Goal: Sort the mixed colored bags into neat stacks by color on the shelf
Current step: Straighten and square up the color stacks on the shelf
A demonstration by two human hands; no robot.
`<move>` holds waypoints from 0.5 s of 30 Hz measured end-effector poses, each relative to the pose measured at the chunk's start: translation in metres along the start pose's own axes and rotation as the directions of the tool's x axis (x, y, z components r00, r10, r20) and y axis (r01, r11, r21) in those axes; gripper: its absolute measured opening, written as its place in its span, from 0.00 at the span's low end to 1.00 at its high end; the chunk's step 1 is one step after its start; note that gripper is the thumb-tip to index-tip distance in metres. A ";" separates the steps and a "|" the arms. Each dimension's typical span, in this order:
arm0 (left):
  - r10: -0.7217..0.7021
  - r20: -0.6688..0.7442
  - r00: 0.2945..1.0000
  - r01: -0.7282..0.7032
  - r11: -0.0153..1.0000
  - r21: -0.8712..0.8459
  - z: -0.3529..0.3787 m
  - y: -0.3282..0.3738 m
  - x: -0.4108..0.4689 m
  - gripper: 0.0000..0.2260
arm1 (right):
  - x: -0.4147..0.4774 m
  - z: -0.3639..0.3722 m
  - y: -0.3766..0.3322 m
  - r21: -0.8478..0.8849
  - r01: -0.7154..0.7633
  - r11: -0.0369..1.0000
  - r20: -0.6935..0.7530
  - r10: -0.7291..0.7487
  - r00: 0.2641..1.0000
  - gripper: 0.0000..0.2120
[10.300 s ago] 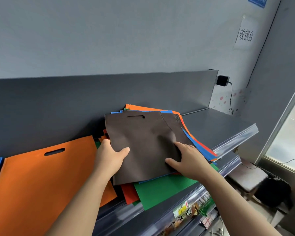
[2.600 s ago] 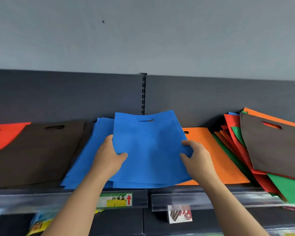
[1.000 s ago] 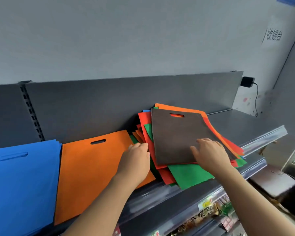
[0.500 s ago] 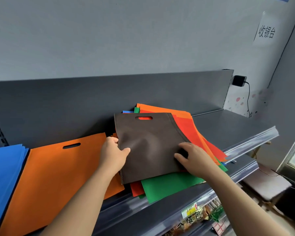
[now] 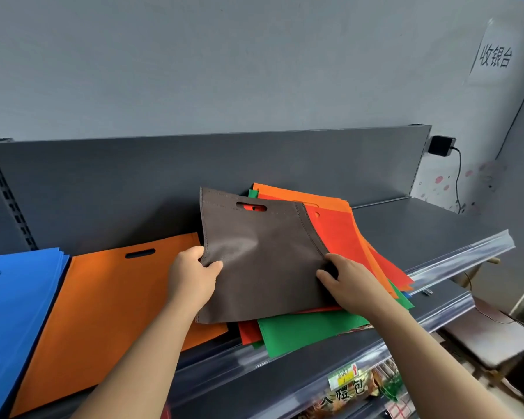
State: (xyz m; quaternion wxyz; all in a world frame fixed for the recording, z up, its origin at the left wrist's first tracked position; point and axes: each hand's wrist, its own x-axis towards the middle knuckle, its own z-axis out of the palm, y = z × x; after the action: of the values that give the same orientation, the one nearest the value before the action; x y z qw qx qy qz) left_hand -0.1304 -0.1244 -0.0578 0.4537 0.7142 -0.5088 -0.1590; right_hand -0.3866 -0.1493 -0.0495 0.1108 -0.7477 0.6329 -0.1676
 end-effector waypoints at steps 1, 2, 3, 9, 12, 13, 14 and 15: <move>0.004 -0.014 1.000 -0.003 1.000 0.022 -0.001 -0.003 0.001 0.02 | 0.001 0.002 0.000 -0.002 -0.006 1.000 -0.004 0.006 1.000 0.18; 0.007 -0.027 1.000 -0.005 0.999 0.048 -0.003 -0.006 0.001 0.04 | 0.002 0.004 0.001 -0.007 -0.011 1.000 -0.010 0.011 1.000 0.17; 0.004 -0.035 0.999 -0.002 0.998 0.067 -0.004 -0.008 0.001 0.05 | 0.002 0.006 0.001 -0.015 -0.014 1.000 -0.018 0.014 1.000 0.16; -0.011 0.036 0.999 0.010 1.000 0.015 -0.012 -0.012 -0.008 0.05 | 0.003 0.010 -0.001 -0.035 -0.015 0.999 -0.042 0.014 0.999 0.18; -0.037 -0.018 0.999 0.036 0.999 -0.039 -0.018 -0.014 -0.010 0.04 | 0.004 0.010 -0.002 -0.039 -0.029 0.999 -0.036 0.028 0.999 0.19; -0.051 -0.025 0.998 0.049 0.997 -0.055 -0.020 -0.016 -0.010 0.05 | 0.005 0.010 -0.003 -0.039 -0.036 0.999 -0.032 0.035 0.999 0.20; -0.060 -0.023 0.998 0.058 0.996 -0.072 -0.022 -0.018 -0.011 0.06 | 0.005 0.009 -0.003 -0.044 -0.044 0.998 -0.029 0.042 0.999 0.21; -0.068 -0.017 0.998 0.066 0.994 -0.087 -0.024 -0.020 -0.011 0.07 | 0.006 0.009 -0.004 -0.055 -0.050 0.997 -0.028 0.049 0.998 0.21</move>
State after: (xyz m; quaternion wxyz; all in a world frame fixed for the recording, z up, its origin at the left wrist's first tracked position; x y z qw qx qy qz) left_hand -0.1074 -0.1016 -0.0637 0.4833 0.7122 -0.4727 -0.1890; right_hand -0.3788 -0.1551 -0.0554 0.0856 -0.7323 0.6571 -0.1570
